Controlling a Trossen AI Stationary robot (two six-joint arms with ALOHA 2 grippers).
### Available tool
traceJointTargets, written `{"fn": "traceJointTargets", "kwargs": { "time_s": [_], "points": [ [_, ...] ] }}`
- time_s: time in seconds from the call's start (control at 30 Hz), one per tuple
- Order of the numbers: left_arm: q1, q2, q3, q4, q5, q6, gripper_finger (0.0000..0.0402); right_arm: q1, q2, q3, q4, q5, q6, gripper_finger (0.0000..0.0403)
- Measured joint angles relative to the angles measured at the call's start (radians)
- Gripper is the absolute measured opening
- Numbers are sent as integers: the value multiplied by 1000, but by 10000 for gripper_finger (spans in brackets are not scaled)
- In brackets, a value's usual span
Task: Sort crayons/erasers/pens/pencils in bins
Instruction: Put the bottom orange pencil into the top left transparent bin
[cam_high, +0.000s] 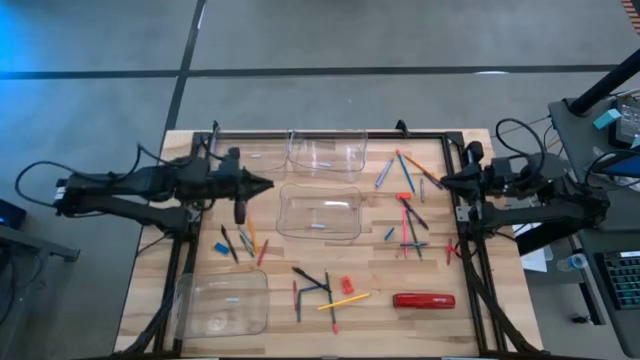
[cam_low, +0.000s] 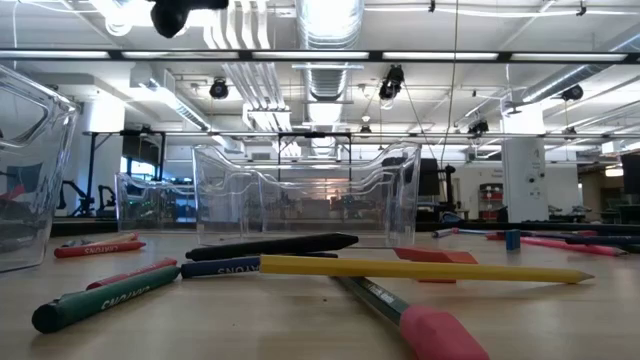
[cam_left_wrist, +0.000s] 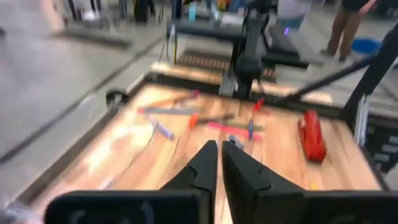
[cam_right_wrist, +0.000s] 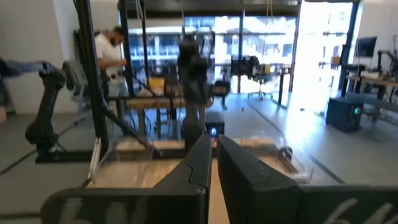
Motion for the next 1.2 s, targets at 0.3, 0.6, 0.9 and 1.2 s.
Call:
{"fn": "traceJointTargets", "kwargs": {
  "time_s": [0.3, 0.6, 0.9, 1.2],
  "points": [
    [0, 77, 22, -163, -16, -86, 111, 0, 0, 0, 63, 1, 62, 18],
    [0, 143, 17, -254, -12, -138, 148, 5, 6, -58, 22, -62, 123, 18],
    [0, 207, 11, -431, 61, -237, 148, 9, 1, -192, 74, -64, 140, 18],
    [0, 261, -26, -625, 39, -430, 148, 9, -10, -221, 149, -64, 138, 18]
  ]
}}
